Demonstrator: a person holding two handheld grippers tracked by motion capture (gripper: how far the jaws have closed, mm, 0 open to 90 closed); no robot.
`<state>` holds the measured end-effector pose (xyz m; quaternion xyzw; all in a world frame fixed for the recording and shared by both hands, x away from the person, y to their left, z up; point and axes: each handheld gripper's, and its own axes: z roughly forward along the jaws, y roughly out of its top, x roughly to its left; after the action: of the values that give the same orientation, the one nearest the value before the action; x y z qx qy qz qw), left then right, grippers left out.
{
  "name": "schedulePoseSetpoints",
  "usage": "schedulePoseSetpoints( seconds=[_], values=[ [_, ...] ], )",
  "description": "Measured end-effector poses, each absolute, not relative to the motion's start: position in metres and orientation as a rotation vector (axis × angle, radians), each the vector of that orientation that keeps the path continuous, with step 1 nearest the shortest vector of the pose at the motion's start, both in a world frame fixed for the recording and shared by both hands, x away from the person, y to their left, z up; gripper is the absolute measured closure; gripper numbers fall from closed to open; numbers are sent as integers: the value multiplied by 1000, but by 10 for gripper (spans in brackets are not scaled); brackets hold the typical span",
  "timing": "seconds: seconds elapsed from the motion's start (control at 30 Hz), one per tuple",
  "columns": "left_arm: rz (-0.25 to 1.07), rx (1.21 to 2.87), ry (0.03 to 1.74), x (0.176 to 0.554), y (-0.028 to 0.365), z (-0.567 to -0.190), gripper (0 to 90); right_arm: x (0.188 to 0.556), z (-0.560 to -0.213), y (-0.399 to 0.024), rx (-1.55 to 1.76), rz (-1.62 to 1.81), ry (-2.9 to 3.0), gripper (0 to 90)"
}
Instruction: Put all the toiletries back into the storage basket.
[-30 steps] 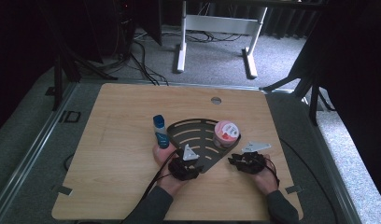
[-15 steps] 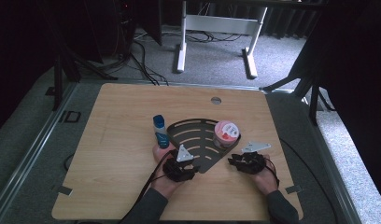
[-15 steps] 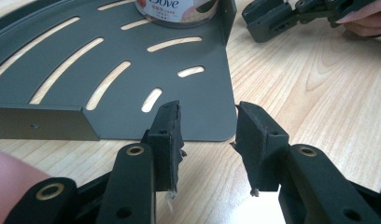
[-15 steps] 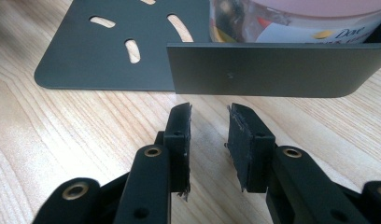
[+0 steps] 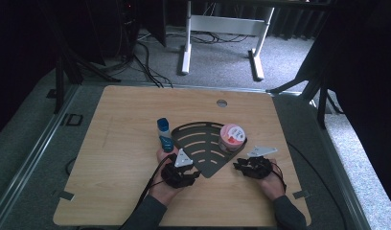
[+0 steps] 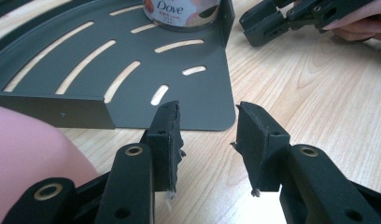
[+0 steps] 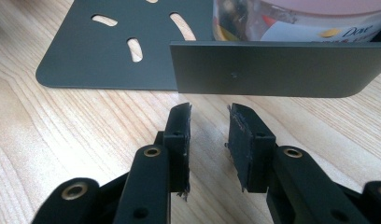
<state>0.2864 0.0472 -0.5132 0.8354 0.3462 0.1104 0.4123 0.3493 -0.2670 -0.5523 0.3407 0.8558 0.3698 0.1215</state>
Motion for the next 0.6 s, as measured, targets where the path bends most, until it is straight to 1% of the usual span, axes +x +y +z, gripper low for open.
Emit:
schedulePoseSetpoints(
  seconds=[0.6],
  values=[
    [311,2079,894,280,70,-500,580,350,-552,-268,1000,1086,2500,680]
  ],
)
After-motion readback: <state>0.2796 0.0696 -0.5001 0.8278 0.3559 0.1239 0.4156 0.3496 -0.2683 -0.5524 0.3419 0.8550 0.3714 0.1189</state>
